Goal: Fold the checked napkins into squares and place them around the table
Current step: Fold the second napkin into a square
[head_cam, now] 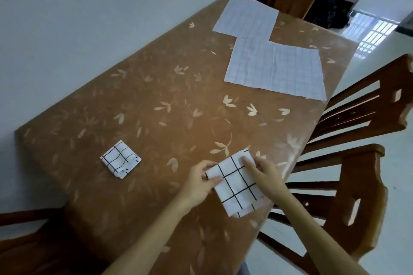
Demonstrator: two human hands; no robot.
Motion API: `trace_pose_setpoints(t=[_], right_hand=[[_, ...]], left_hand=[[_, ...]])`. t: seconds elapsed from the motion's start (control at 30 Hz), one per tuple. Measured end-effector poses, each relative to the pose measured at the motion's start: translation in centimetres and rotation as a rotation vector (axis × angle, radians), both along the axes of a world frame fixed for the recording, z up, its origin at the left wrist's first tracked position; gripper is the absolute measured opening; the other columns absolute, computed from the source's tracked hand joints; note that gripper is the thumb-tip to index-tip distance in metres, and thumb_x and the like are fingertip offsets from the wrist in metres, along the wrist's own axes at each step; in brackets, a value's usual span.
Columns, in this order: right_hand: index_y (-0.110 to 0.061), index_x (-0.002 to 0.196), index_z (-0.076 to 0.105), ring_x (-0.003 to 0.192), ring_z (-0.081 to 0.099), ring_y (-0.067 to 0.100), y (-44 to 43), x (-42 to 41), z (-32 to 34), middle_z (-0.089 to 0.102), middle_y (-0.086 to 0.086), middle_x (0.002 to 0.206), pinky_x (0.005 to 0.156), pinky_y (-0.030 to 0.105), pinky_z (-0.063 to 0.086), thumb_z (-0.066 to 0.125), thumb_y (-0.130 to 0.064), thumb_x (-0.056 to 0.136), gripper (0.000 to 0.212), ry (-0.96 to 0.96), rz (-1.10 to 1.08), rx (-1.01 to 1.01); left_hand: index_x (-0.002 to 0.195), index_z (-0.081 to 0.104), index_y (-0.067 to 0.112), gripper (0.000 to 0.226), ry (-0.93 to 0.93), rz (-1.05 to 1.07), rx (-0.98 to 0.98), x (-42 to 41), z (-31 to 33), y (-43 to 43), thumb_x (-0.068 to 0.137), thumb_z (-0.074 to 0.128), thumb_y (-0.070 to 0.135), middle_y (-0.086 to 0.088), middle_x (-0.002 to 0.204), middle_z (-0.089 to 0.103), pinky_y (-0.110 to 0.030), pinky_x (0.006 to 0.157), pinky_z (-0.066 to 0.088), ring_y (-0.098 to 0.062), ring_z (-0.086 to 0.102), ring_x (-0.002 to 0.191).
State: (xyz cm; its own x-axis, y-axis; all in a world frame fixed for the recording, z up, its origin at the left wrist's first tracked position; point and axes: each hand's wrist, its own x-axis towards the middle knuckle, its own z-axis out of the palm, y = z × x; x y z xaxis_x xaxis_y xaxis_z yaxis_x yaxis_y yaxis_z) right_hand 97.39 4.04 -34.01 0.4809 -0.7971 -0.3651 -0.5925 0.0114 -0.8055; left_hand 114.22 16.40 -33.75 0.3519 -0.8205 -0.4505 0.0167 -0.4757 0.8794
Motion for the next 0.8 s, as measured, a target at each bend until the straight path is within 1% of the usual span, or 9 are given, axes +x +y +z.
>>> trace_pose_setpoints(t=[0.07,0.17,0.23,0.37,0.47,0.53,0.6,0.7,0.8], right_hand=[[-0.017,0.072,0.056,0.053,0.047,0.005,-1.5,-0.9,-2.8,0.050,-0.008,0.059,0.054,0.021,0.035,0.047,-0.051,0.099,0.044,0.083,0.027,-0.038],[-0.033,0.067,0.038,0.057,0.045,0.011,-4.1,-1.9,-5.8,0.046,-0.008,0.057,0.060,0.030,0.035,0.046,-0.044,0.103,0.038,0.198,0.115,-0.109],[-0.030,0.066,0.039,0.056,0.047,0.014,-5.9,-2.1,-7.3,0.046,-0.006,0.057,0.060,0.033,0.038,0.046,-0.046,0.102,0.040,0.246,0.158,-0.137],[-0.020,0.067,0.045,0.056,0.050,0.017,-8.8,-1.6,-9.1,0.048,-0.005,0.056,0.056,0.034,0.039,0.048,-0.052,0.099,0.046,0.334,0.210,-0.211],[-0.021,0.094,0.062,0.070,0.060,0.018,-10.4,-0.4,-9.6,0.062,-0.006,0.072,0.061,0.035,0.046,0.055,-0.049,0.098,0.029,0.297,0.265,-0.233],[-0.019,0.115,0.063,0.090,0.063,0.019,-11.0,0.3,-10.4,0.069,-0.001,0.098,0.074,0.036,0.052,0.057,-0.047,0.097,0.034,0.205,0.265,-0.225],[-0.020,0.130,0.057,0.110,0.057,0.020,-11.0,0.5,-11.2,0.062,0.000,0.122,0.091,0.037,0.049,0.055,-0.046,0.098,0.041,0.171,0.279,-0.305],[-0.015,0.134,0.055,0.124,0.052,0.027,-9.9,0.2,-11.9,0.055,0.006,0.138,0.099,0.043,0.047,0.059,-0.028,0.098,0.039,0.178,0.369,-0.622],[-0.010,0.138,0.055,0.137,0.046,0.031,-8.1,-0.2,-12.6,0.049,0.012,0.150,0.106,0.045,0.044,0.047,-0.023,0.101,0.040,0.130,0.576,-0.800]], left_hand=[[0.111,0.060,0.020,0.021,-0.056,-0.001,0.033,-1.4,-2.3,-1.7,0.093,0.069,0.014,-0.004,0.103,0.071,-0.023,0.065,0.056,-0.015,0.071,0.086],[0.103,0.062,0.019,0.012,-0.098,-0.006,0.112,-3.7,-5.3,-3.2,0.094,0.069,0.023,-0.003,0.088,0.074,-0.029,0.054,0.056,-0.017,0.072,0.069],[0.097,0.065,0.016,0.012,-0.081,0.005,0.166,-5.0,-6.6,-3.7,0.094,0.069,0.027,-0.006,0.077,0.074,-0.030,0.048,0.054,-0.018,0.068,0.055],[0.088,0.067,0.017,0.019,-0.130,0.056,0.246,-6.4,-8.4,-4.7,0.093,0.069,0.035,0.000,0.064,0.070,-0.030,0.049,0.053,-0.013,0.066,0.049],[0.081,0.066,0.020,0.031,-0.291,0.092,0.302,-6.4,-9.3,-5.7,0.092,0.065,0.049,0.004,0.063,0.070,-0.035,0.056,0.058,-0.008,0.067,0.053],[0.073,0.059,0.022,0.041,-0.440,0.135,0.366,-6.1,-9.4,-6.4,0.091,0.060,0.059,0.006,0.062,0.067,-0.034,0.052,0.053,-0.008,0.065,0.056],[0.074,0.052,0.026,0.043,-0.588,0.142,0.462,-5.8,-9.2,-6.9,0.089,0.056,0.066,0.009,0.064,0.063,-0.027,0.046,0.041,-0.007,0.059,0.057],[0.090,0.047,0.028,0.041,-0.724,0.187,0.518,-5.7,-8.8,-6.9,0.087,0.057,0.068,0.011,0.080,0.060,-0.023,0.054,0.045,-0.005,0.058,0.067],[0.127,0.048,0.023,0.050,-0.965,0.052,0.359,-6.8,-10.2,-6.0,0.090,0.062,0.053,-0.001,0.124,0.057,-0.032,0.090,0.054,-0.016,0.058,0.111]])
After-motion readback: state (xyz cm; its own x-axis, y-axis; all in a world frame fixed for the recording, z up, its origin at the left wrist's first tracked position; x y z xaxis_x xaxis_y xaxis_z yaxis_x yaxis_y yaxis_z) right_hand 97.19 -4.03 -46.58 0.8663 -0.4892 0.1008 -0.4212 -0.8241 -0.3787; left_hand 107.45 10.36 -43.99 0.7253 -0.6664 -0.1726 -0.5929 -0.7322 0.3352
